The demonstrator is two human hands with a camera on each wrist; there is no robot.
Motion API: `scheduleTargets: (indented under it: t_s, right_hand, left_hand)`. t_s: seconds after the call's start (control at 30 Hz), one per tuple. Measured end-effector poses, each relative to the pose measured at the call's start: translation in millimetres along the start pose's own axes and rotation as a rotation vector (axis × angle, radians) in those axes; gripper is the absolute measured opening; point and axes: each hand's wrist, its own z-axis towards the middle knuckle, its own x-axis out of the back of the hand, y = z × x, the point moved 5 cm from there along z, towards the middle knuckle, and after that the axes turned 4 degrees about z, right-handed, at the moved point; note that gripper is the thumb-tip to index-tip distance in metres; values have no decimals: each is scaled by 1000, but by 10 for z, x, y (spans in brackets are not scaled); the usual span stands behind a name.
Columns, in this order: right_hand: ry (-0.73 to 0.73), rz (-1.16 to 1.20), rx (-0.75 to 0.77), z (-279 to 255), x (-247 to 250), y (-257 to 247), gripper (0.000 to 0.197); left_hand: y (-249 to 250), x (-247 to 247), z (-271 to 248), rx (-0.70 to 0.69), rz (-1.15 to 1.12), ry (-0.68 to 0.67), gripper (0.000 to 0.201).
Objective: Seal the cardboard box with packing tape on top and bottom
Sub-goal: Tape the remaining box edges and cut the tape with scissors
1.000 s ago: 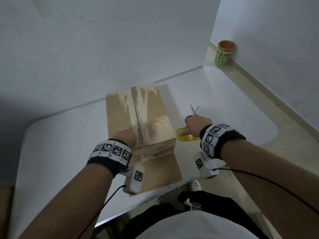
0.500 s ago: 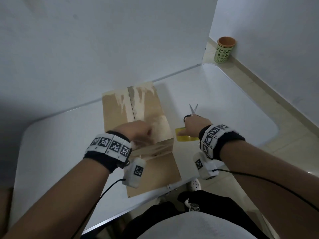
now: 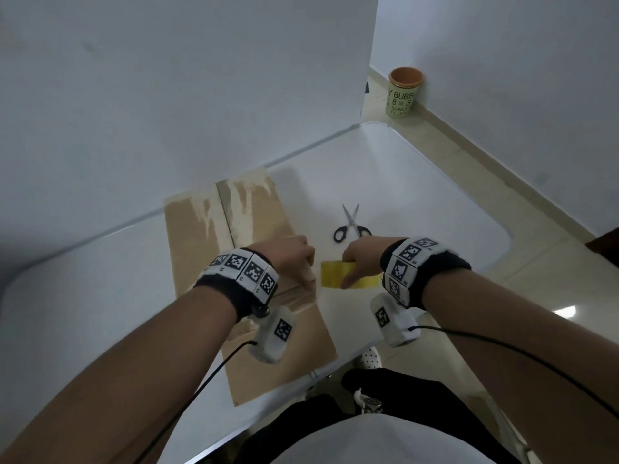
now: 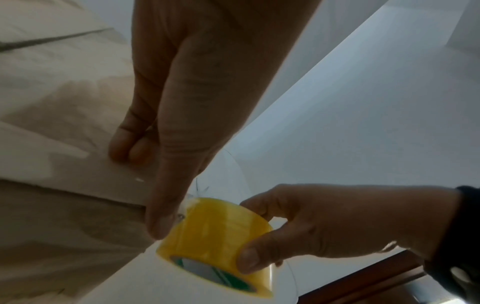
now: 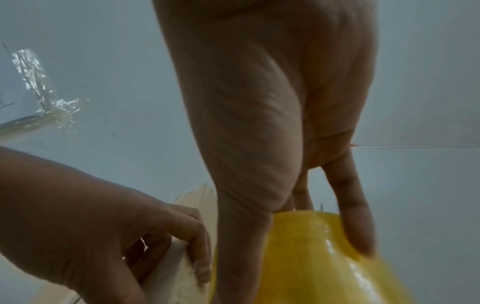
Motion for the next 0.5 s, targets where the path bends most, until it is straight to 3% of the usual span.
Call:
scheduleTargets:
  t_s: [0.23,0.33,0.5]
  right_hand:
    - [68,-6,19,23,44,82,56]
    - [161,19,-89,41,60,219,58]
    - [216,8,-179,130,4,187,41]
  left_hand:
    - [3,-36,22,-21,-29,4,57]
    - [11,-38,19,-37,-37,29,59]
    - [-11,-97,-71,-54,-161,149,66]
